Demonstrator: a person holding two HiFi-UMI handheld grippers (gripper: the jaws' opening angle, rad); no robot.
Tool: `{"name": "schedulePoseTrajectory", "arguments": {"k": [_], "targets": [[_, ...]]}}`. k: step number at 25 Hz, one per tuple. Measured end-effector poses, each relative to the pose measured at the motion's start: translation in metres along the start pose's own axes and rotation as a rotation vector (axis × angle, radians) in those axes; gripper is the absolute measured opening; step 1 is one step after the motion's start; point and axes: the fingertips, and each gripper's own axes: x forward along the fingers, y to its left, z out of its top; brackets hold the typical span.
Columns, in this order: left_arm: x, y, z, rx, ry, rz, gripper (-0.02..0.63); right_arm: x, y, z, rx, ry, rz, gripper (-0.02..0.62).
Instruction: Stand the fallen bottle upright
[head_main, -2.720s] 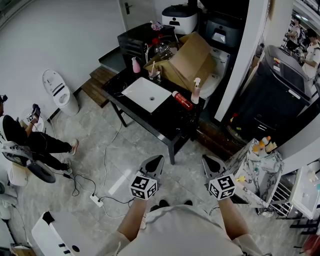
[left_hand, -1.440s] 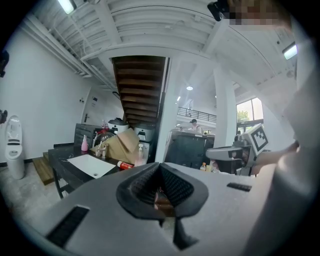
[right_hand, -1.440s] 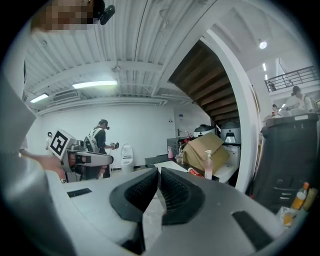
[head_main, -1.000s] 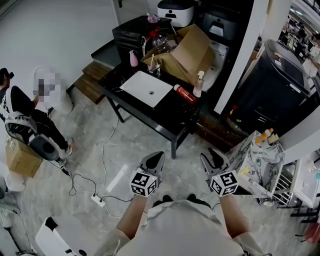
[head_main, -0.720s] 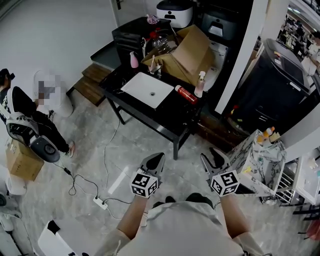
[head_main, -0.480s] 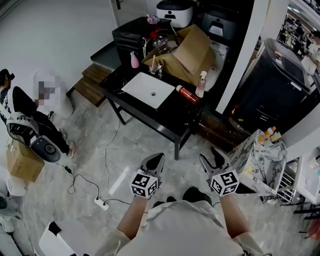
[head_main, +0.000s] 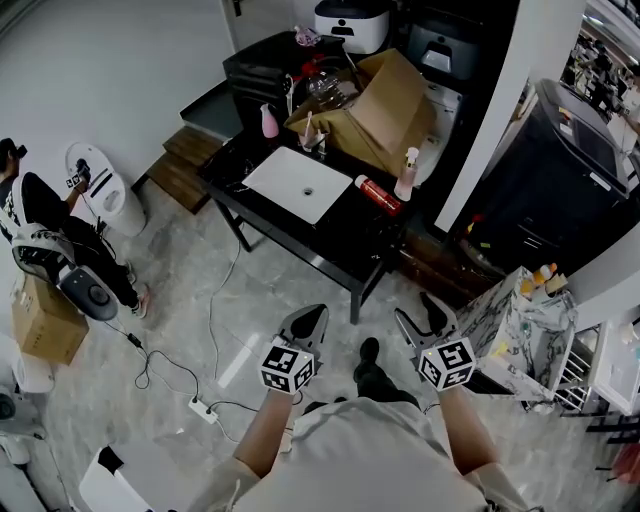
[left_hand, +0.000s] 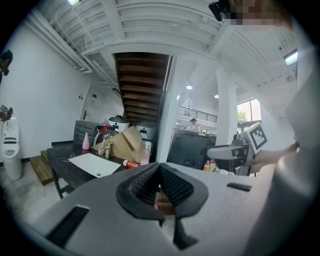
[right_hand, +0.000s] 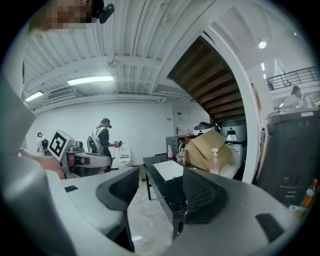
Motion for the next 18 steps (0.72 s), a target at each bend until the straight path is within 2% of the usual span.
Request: {"name": "schedulePoseTrajectory", "arguments": {"k": [8, 18], "targets": [[0.059, 0.030, 0.011, 0.013, 0.003, 0.003, 0.006, 0.055, -0.046, 0.002, 0.011, 0.012, 0.021, 0.285], [0.146, 0.074, 0.024, -0.024, 0.035, 0.029, 0.006, 0.134, -0.114, 0.009, 0.033, 0.062, 0.056, 0.286]]}}
